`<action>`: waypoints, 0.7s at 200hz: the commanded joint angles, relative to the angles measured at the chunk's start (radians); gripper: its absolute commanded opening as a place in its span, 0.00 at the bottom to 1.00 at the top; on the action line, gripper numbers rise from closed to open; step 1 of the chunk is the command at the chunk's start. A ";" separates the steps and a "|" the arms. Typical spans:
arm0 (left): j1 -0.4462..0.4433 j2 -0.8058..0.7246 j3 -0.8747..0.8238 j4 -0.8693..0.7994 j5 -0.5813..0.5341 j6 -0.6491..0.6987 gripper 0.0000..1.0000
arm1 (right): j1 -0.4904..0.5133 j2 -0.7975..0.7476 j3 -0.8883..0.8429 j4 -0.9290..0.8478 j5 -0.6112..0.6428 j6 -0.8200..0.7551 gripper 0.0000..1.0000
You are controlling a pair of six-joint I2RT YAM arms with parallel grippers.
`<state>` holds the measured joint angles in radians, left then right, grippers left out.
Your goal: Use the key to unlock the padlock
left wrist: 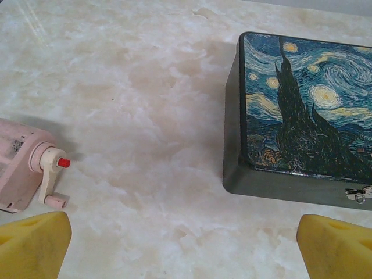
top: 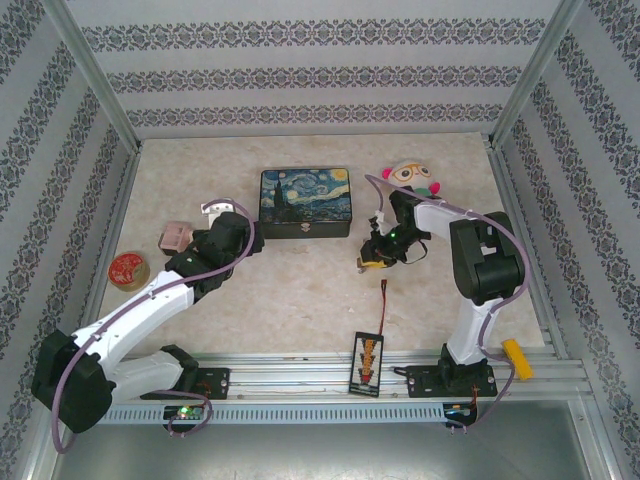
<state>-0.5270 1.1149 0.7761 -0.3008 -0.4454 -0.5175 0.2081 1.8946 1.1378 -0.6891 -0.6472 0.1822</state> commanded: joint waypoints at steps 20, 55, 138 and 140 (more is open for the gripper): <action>0.015 -0.041 -0.010 0.005 -0.023 -0.019 0.99 | -0.026 0.004 0.028 -0.039 0.085 -0.003 0.35; 0.018 -0.078 -0.024 0.003 -0.042 -0.024 0.99 | -0.037 -0.055 0.027 -0.051 0.136 0.009 0.41; 0.027 -0.214 -0.072 -0.045 -0.131 -0.013 0.99 | -0.038 -0.304 0.003 -0.072 0.256 0.046 0.44; 0.027 -0.218 -0.074 -0.047 -0.135 -0.012 0.99 | -0.038 -0.312 0.002 -0.072 0.260 0.046 0.44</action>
<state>-0.5213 0.9440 0.7254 -0.3077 -0.5137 -0.5301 0.1783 1.6688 1.1454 -0.7334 -0.4538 0.2111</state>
